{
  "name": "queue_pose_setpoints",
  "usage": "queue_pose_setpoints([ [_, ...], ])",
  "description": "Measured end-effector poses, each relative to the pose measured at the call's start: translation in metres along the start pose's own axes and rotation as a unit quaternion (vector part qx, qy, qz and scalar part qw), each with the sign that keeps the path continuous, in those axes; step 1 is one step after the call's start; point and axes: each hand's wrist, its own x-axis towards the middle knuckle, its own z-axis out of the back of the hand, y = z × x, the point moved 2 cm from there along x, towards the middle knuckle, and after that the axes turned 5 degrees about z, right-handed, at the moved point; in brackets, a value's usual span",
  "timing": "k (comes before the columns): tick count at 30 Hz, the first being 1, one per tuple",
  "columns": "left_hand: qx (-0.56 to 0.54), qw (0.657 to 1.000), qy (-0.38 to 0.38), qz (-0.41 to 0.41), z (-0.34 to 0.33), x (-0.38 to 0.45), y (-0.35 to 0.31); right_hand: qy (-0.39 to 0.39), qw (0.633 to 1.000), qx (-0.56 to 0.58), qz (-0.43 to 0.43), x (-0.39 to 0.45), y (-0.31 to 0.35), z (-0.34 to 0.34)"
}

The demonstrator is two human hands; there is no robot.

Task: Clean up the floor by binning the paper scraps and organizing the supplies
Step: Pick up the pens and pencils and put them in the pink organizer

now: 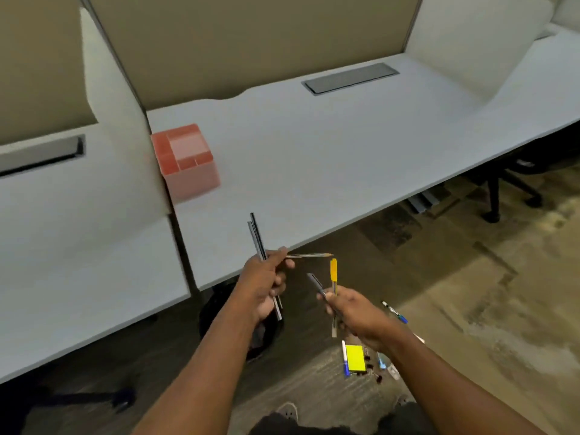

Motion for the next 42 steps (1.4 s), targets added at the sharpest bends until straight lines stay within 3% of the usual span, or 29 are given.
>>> queue_pose_setpoints([
  [3,-0.067,0.996,0.065,0.012,0.021,-0.001,-0.029,-0.012,0.993,0.117,-0.001,0.008,0.036,-0.008],
  [7,-0.112,0.987,0.111,0.015,0.031,0.004,-0.047,-0.002,0.952,0.305,0.002,0.025,0.085,-0.017],
  [13,-0.153,0.979,0.135,0.007,0.037,0.024,-0.072,-0.006,0.97,0.241,-0.009,0.07,0.13,-0.014],
  [17,-0.139,0.988,0.067,-0.013,0.049,0.046,-0.095,0.018,0.98,0.198,-0.029,0.117,0.149,-0.01],
  [20,-0.035,0.995,-0.066,-0.067,0.06,0.065,-0.119,0.048,0.982,0.178,-0.043,0.163,0.168,-0.011],
  [24,0.03,0.97,-0.215,-0.106,0.068,0.088,-0.156,0.069,0.983,0.159,-0.06,0.221,0.198,-0.016],
  [31,-0.009,0.928,-0.353,-0.118,0.081,0.135,-0.211,0.117,0.969,0.196,-0.095,0.306,0.237,-0.026],
  [37,-0.117,0.925,-0.355,-0.066,0.109,0.173,-0.248,0.162,0.962,0.195,-0.096,0.37,0.266,-0.057],
  [42,-0.062,0.909,-0.386,-0.146,0.138,0.203,-0.288,0.182,0.969,0.157,-0.061,0.419,0.301,-0.093],
])
